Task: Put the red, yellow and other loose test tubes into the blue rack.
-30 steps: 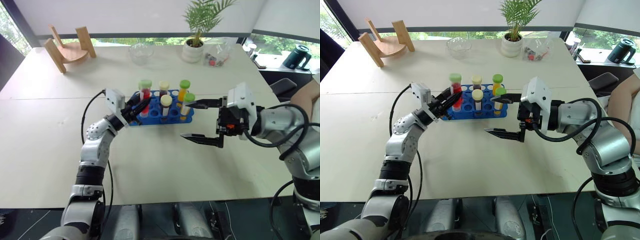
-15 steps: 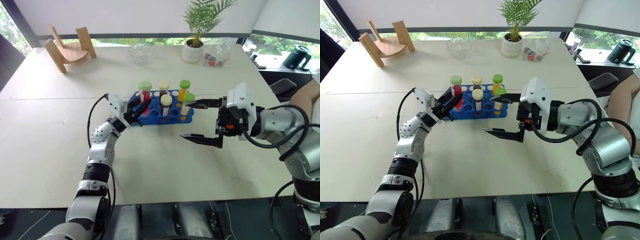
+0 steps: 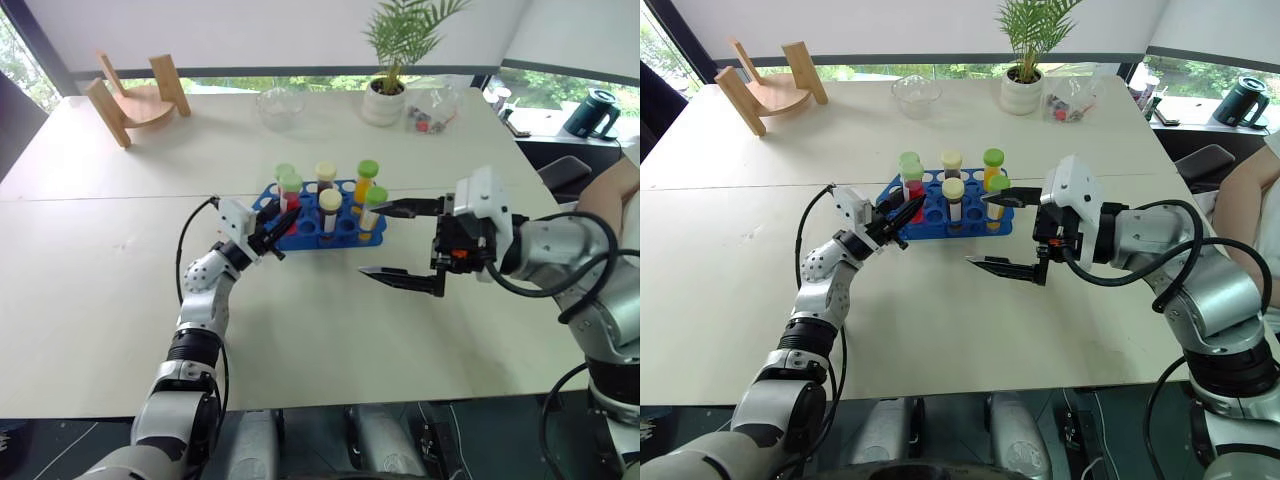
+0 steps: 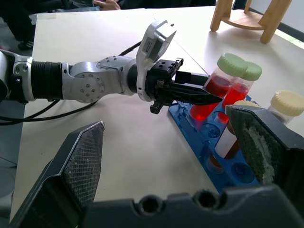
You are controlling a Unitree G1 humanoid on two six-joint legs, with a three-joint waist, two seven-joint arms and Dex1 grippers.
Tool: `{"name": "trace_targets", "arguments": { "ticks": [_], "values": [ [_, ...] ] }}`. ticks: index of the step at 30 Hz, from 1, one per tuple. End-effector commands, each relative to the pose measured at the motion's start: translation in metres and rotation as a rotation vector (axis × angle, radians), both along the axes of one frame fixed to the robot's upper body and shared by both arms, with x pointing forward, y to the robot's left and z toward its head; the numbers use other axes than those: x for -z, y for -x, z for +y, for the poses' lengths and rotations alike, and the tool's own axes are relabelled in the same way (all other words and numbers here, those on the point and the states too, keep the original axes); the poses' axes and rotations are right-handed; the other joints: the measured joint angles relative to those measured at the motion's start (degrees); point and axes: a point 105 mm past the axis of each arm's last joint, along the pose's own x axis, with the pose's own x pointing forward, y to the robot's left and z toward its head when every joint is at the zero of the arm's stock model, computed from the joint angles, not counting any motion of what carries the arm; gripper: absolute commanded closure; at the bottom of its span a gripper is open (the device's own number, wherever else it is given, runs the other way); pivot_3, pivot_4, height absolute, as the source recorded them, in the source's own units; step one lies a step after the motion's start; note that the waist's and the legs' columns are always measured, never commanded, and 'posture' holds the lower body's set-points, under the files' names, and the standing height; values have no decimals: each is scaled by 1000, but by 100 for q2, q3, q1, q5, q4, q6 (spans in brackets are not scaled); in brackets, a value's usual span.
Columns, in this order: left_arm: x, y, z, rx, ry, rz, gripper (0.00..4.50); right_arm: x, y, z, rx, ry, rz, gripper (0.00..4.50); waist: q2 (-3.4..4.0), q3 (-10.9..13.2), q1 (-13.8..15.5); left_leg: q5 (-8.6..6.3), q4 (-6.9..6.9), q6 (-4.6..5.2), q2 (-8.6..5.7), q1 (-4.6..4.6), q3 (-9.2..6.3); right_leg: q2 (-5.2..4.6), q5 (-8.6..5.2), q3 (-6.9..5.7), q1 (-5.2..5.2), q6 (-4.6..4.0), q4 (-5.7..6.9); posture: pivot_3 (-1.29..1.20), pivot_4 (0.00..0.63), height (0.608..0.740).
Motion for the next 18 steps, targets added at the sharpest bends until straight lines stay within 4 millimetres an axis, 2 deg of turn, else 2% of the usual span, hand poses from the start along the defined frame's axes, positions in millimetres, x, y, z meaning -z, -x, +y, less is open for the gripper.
{"name": "trace_targets", "arguments": {
  "ticks": [1,3,6,7,11,15,18],
  "values": [
    [11,1,0,4,-61,30,2679,-8,6,1,-12,-3,-39,0,0,0,3,0,0,0,0,0,0,0,0,0,1,0,0,0,150,740],
    [13,3,3,16,-89,26,1746,-7,6,0,-8,0,-34,0,0,0,8,0,0,0,0,1,0,0,0,0,1,0,-1,0,150,740],
    [9,12,20,13,-188,17,231,-2,5,-5,15,10,-14,0,0,0,-6,-1,-1,1,0,0,0,0,0,0,1,0,-2,0,150,740],
    [5,16,27,20,-226,17,82,0,4,-8,30,14,-7,0,0,0,-11,-1,-4,1,2,-1,0,0,-1,0,-2,-1,-2,0,150,740],
    [-19,40,59,11,-275,69,82,11,1,-22,96,16,40,0,1,0,-1,-1,-13,1,6,-2,-2,0,-1,-3,-6,-2,-1,0,150,740],
    [-42,80,88,10,-280,191,82,23,-3,-41,214,-20,92,0,0,2,-6,-1,-14,1,7,-3,1,-6,-2,-4,-5,-2,-4,0,150,740],
    [-44,107,95,25,-291,281,82,26,-2,-49,263,-37,110,0,2,2,-7,-1,-18,0,7,2,3,-10,-3,-3,-3,-3,-5,0,150,740]
  ]
}}
